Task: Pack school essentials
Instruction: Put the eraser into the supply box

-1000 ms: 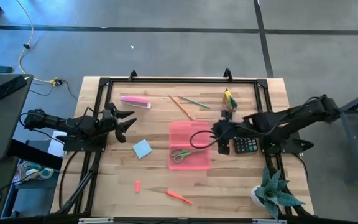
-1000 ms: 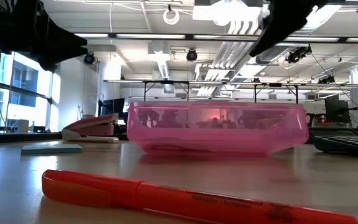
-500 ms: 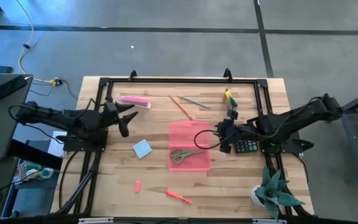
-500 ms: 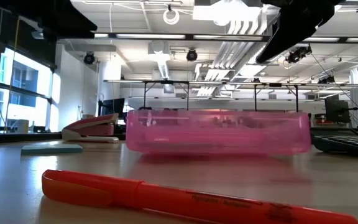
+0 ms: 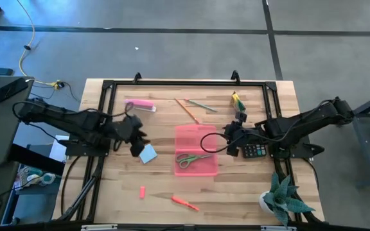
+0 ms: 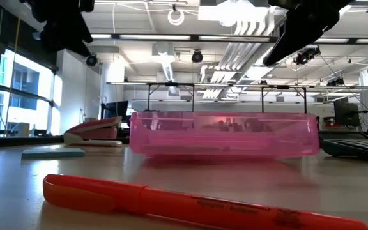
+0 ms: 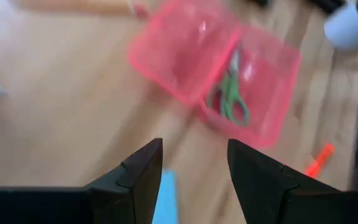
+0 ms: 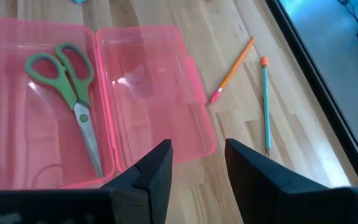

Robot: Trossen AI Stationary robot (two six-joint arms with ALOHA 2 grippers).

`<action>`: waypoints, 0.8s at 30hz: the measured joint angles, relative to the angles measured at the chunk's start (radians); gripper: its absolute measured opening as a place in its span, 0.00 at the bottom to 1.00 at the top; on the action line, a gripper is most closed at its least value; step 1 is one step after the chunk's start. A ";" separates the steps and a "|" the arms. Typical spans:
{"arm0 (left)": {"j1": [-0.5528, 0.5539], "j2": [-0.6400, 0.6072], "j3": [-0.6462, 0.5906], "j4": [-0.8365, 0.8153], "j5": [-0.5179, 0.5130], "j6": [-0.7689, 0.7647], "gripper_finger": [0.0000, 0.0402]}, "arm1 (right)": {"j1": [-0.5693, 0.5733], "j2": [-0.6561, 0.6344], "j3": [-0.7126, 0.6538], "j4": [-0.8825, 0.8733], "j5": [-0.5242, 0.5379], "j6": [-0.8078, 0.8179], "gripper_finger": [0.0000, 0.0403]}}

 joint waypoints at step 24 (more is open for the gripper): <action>-0.297 0.157 0.080 0.013 0.090 -0.482 0.42 | 0.000 0.000 0.000 -0.074 -0.005 0.031 0.35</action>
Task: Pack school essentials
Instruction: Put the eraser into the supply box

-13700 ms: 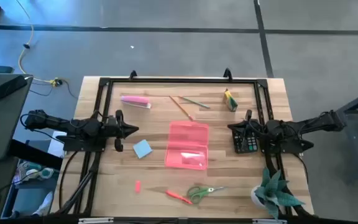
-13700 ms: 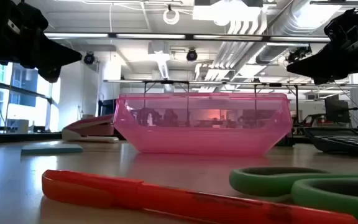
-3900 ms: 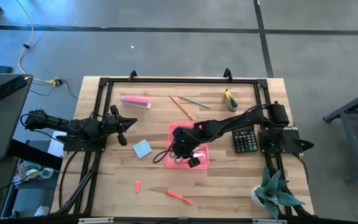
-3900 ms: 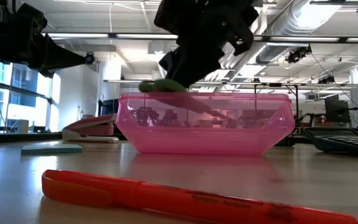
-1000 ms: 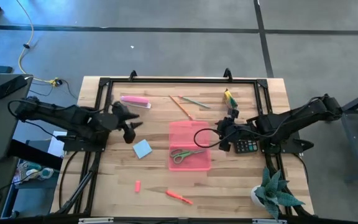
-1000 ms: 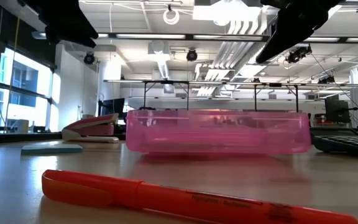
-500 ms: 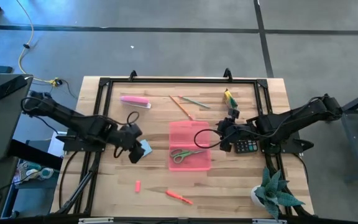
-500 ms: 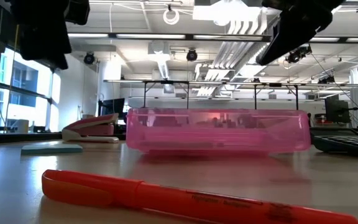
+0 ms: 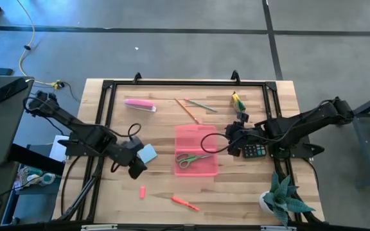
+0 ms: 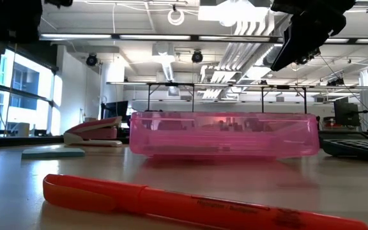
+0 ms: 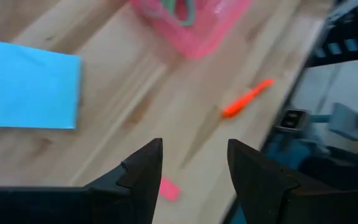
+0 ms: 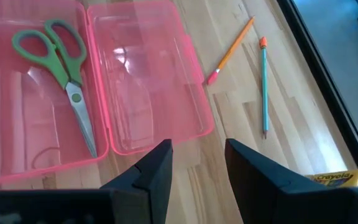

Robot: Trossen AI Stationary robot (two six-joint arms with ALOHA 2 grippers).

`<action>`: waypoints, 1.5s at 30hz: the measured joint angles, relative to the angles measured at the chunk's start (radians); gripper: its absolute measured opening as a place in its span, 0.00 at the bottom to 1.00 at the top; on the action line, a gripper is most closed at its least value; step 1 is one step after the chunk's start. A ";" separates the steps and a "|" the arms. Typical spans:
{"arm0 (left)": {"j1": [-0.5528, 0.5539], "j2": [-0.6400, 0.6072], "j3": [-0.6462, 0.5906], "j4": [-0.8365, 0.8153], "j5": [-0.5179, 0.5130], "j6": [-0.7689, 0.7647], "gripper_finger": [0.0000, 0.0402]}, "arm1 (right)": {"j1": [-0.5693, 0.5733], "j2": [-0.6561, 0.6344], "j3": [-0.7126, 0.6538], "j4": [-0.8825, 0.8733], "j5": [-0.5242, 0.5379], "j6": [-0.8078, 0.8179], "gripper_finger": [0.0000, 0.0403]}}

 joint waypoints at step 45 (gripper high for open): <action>-0.177 0.479 0.449 -0.439 -0.159 -0.331 0.42 | 0.000 0.000 0.000 0.003 0.001 -0.069 0.35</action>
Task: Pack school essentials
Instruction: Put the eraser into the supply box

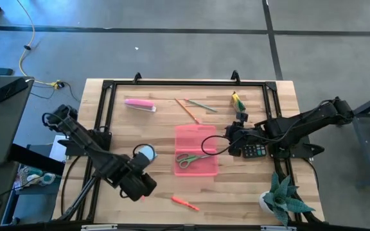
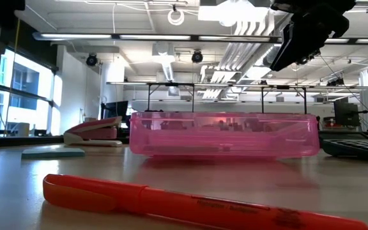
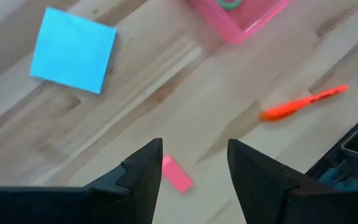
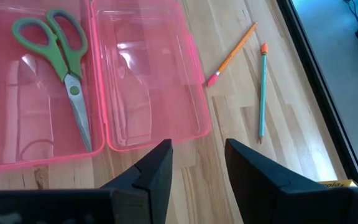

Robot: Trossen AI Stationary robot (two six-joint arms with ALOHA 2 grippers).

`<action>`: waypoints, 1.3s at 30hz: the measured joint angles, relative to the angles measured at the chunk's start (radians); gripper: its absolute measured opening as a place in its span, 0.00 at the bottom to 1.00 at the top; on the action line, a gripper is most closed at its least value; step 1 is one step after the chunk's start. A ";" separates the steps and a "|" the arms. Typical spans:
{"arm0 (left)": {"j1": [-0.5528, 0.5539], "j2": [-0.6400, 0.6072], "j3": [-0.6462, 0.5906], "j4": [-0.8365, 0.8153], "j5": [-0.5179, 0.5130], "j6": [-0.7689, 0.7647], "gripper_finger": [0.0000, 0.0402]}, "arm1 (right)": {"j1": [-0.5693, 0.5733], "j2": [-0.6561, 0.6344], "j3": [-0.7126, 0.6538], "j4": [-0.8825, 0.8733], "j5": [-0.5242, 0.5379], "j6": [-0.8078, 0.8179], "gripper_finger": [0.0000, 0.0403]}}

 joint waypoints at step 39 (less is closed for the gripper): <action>-0.075 0.270 -0.002 0.067 0.196 -0.510 0.42 | 0.000 0.000 0.000 0.000 0.000 0.001 0.35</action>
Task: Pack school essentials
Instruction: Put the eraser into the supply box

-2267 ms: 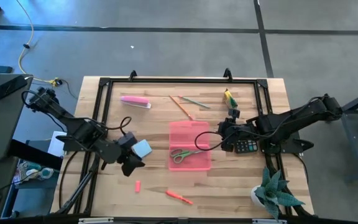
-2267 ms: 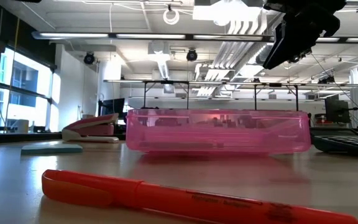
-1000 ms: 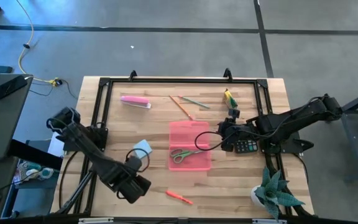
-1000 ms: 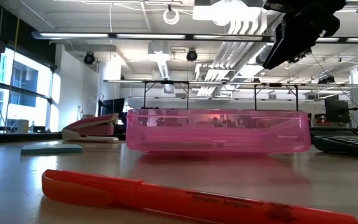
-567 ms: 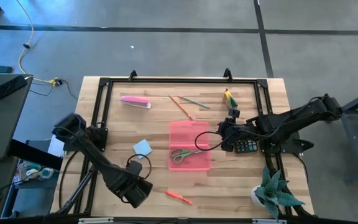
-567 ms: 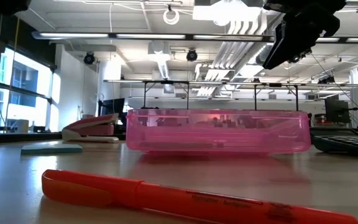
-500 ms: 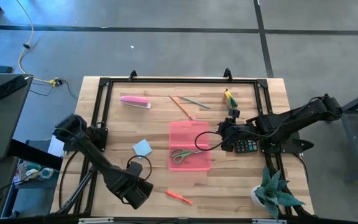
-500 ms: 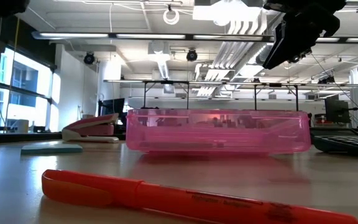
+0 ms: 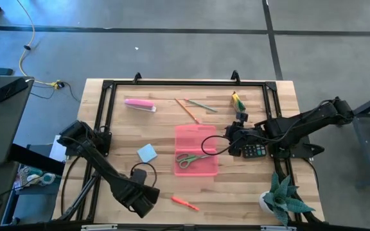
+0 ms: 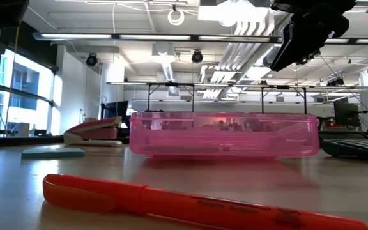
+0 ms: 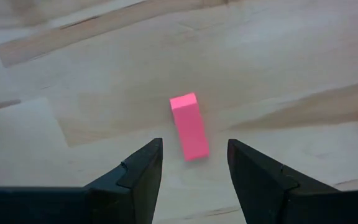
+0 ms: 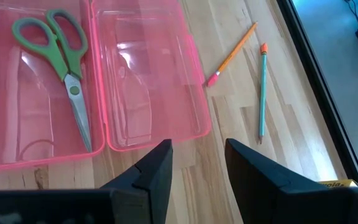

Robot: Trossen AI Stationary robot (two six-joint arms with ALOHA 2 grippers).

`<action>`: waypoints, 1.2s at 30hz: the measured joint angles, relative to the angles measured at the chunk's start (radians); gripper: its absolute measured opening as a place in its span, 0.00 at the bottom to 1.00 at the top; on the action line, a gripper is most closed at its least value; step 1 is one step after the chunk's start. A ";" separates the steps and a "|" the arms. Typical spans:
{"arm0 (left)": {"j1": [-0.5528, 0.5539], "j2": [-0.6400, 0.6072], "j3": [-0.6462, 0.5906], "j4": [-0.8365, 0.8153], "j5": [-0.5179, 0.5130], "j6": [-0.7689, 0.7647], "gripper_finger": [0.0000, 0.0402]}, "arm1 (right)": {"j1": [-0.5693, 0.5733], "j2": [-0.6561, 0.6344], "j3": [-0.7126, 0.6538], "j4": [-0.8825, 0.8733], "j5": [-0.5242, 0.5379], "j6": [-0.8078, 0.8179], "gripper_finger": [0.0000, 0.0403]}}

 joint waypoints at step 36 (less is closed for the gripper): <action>-0.014 0.095 -0.041 0.093 -0.008 -0.100 0.42 | 0.000 0.000 0.000 0.000 0.000 0.003 0.35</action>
